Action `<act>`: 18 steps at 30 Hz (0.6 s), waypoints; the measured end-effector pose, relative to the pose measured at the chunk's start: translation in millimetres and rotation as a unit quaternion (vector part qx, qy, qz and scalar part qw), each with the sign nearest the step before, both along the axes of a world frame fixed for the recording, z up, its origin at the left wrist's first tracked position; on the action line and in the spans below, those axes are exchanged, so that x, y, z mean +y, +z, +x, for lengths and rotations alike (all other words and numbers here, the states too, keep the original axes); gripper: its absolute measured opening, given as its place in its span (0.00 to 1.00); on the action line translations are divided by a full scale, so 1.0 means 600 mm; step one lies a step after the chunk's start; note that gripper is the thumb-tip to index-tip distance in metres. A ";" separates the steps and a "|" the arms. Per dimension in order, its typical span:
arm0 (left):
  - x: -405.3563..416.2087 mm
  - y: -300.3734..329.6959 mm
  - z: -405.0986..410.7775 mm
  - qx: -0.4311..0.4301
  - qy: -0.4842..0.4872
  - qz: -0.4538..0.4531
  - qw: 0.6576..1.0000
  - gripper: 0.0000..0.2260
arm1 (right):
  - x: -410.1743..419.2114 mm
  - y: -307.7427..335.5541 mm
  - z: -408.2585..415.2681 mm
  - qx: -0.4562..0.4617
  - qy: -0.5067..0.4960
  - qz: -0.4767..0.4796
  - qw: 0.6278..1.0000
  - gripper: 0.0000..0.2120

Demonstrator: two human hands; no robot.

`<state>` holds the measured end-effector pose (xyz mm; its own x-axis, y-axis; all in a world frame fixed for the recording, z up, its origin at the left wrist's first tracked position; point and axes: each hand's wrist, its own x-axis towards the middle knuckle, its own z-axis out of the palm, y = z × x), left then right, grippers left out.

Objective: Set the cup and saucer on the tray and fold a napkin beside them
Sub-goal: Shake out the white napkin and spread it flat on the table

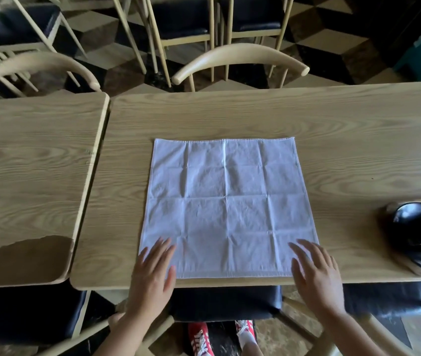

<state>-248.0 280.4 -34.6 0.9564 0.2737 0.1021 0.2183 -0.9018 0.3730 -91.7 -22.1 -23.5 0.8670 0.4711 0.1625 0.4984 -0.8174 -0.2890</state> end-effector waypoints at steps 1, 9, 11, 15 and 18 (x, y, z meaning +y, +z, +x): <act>-0.016 0.001 0.029 0.007 0.001 0.002 1.000 0.21 | 0.029 -0.001 0.000 -0.001 0.006 0.009 1.000 0.19; -0.107 -0.057 0.161 0.142 -0.043 0.089 0.985 0.25 | 0.174 -0.075 -0.008 0.113 0.050 -0.080 0.989 0.28; -0.085 -0.069 0.145 0.162 -0.018 0.084 0.983 0.27 | 0.148 -0.081 0.004 0.116 0.053 -0.091 0.988 0.29; -0.014 -0.072 0.108 0.162 0.046 0.092 0.981 0.29 | 0.073 -0.077 0.048 0.107 0.005 -0.121 0.987 0.31; 0.024 -0.068 0.092 0.157 0.087 0.090 0.980 0.30 | 0.030 -0.074 0.070 0.105 -0.023 -0.146 0.983 0.32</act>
<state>-192.5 294.8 -75.6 0.8888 0.4400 -0.1285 0.4530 -0.8858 0.1003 -49.4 -3.9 -68.0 0.8881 0.4312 -0.1591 0.4138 -0.9008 -0.1316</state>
